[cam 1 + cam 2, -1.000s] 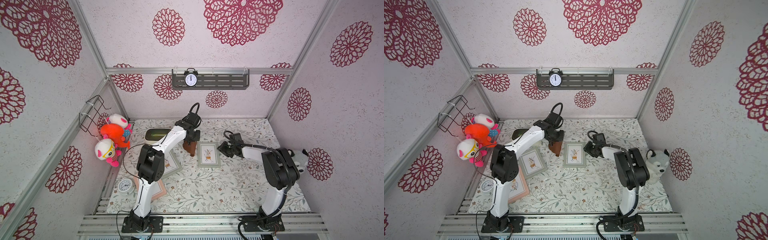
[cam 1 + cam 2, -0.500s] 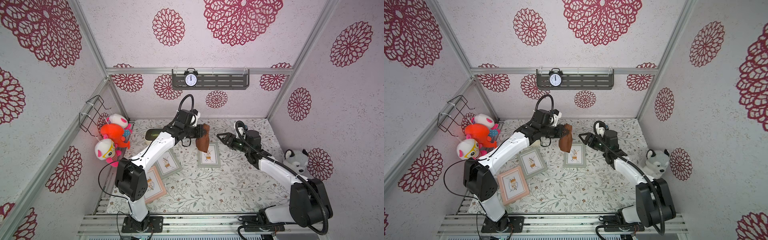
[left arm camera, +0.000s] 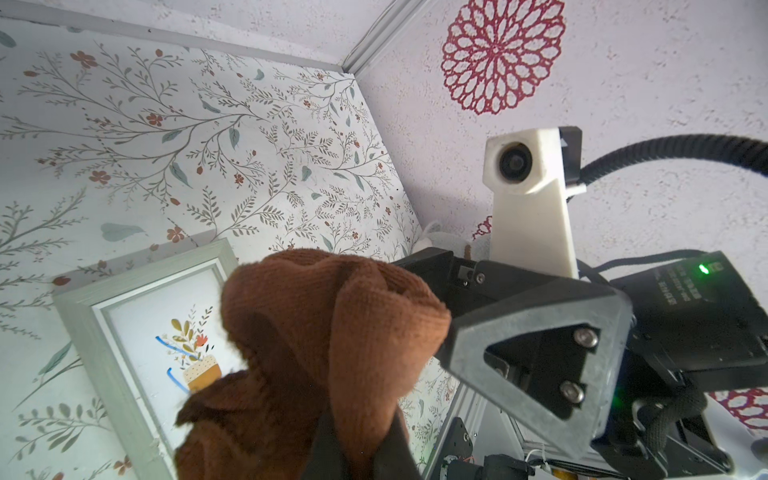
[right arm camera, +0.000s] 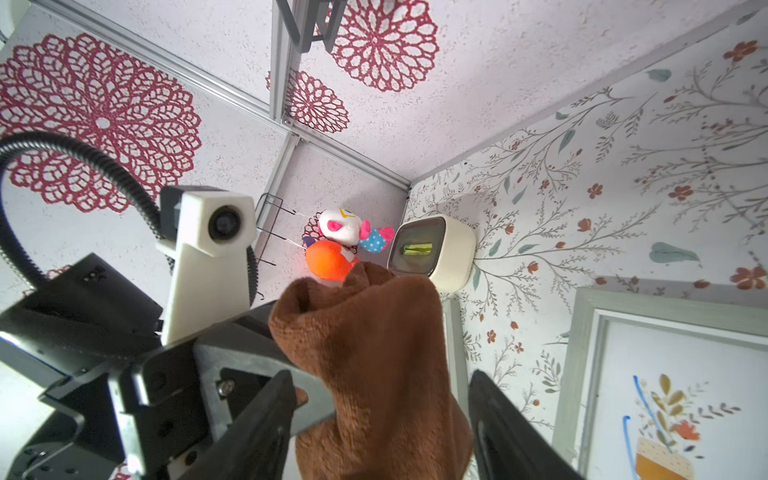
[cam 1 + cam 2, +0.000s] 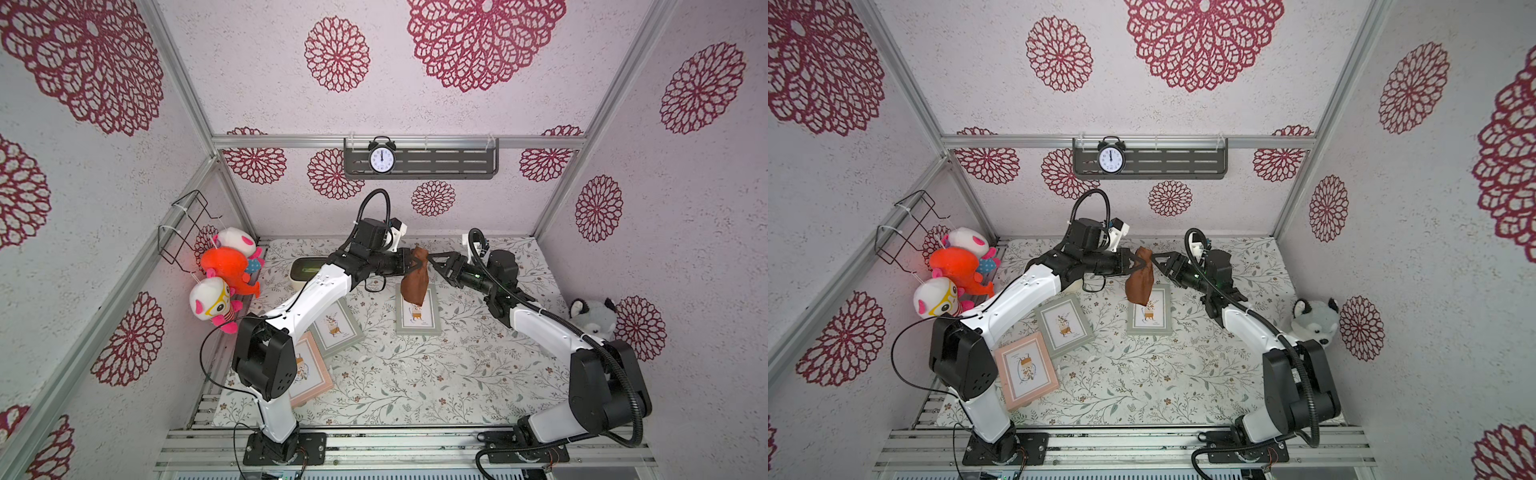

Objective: Wipe the picture frame with a cloth
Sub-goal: Adjust the cleaning item.

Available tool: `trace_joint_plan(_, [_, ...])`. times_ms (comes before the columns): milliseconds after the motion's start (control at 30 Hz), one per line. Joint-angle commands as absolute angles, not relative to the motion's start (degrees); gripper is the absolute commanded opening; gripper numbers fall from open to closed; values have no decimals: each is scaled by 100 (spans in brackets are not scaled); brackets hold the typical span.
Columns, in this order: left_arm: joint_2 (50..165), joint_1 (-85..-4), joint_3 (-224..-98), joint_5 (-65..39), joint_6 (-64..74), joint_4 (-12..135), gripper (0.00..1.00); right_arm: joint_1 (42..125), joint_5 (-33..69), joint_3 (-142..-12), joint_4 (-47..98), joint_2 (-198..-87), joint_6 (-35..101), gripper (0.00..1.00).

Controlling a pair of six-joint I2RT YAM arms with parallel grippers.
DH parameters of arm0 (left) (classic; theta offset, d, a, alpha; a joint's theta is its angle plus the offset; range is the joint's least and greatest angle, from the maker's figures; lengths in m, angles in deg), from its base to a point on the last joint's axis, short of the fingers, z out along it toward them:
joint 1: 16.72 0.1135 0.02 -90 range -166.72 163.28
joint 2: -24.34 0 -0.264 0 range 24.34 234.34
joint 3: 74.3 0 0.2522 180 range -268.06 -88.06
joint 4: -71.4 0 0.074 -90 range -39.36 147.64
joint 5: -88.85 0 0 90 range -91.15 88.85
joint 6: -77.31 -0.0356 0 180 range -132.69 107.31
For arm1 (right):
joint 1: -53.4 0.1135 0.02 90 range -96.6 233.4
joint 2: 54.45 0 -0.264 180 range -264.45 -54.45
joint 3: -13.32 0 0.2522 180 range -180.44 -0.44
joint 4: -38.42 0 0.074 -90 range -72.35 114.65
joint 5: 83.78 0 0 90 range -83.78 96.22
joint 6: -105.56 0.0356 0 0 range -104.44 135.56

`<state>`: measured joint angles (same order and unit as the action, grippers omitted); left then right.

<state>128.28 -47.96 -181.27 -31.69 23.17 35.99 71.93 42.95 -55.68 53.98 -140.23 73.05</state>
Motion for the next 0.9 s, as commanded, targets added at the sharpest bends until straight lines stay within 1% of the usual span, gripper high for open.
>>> trace_joint_plan(0, [12927, -4792, -18141, -3384, 2215, 3787, 0, 7288, 4489, -5887, 5533, -14112, 7466, 63])
trace_joint_plan(100, [12965, -4797, -18154, -3504, 2119, 3769, 0, 7326, 4518, -5996, 5499, -14239, 7480, 58])
trace_joint_plan(167, [12975, -4792, -18166, -3642, 2076, 3762, 0, 7338, 4572, -6071, 5490, -14324, 7508, 53])
trace_joint_plan(200, [12972, -4799, -18175, -3748, 2055, 3767, 0, 7343, 4597, -6103, 5513, -14363, 7547, 49])
trace_joint_plan(267, [12957, -4792, -18177, -3866, 2015, 3756, 0, 7340, 4694, -6117, 5671, -14428, 7663, 38])
trace_joint_plan(333, [12930, -4794, -18177, -3859, 1977, 3690, 0, 7344, 4751, -6125, 5776, -14471, 7750, 21])
trace_joint_plan(367, [12918, -4792, -18178, -3817, 1960, 3645, 0, 7344, 4732, -6118, 5753, -14457, 7739, 14])
trace_joint_plan(400, [12896, -4783, -18177, -3754, 1932, 3575, 3, 7331, 4662, -6097, 5672, -14411, 7695, 7])
trace_joint_plan(433, [12867, -4775, -18160, -3664, 1922, 3515, 10, 7320, 4542, -6078, 5532, -14345, 7582, 1])
trace_joint_plan(500, [12773, -4760, -18046, -3514, 1883, 3453, 23, 7285, 4241, -6041, 5117, -14181, 7283, 0])
trace_joint_plan(600, [12594, -4699, -17760, -3348, 1869, 3441, 50, 7141, 3885, -5894, 4636, -13880, 6859, 0])
trace_joint_plan(700, [12400, -4607, -17389, -3259, 1884, 3506, 71, 6915, 3610, -5717, 4038, -13557, 6465, 0])
trace_joint_plan(767, [12277, -4537, -17134, -3182, 1897, 3597, 80, 6747, 3508, -5594, 3653, -13338, 6199, 0])
trace_joint_plan(867, [12150, -4444, -16827, -2879, 1894, 3644, 89, 6510, 3118, -5533, 2715, -13013, 5629, 0])
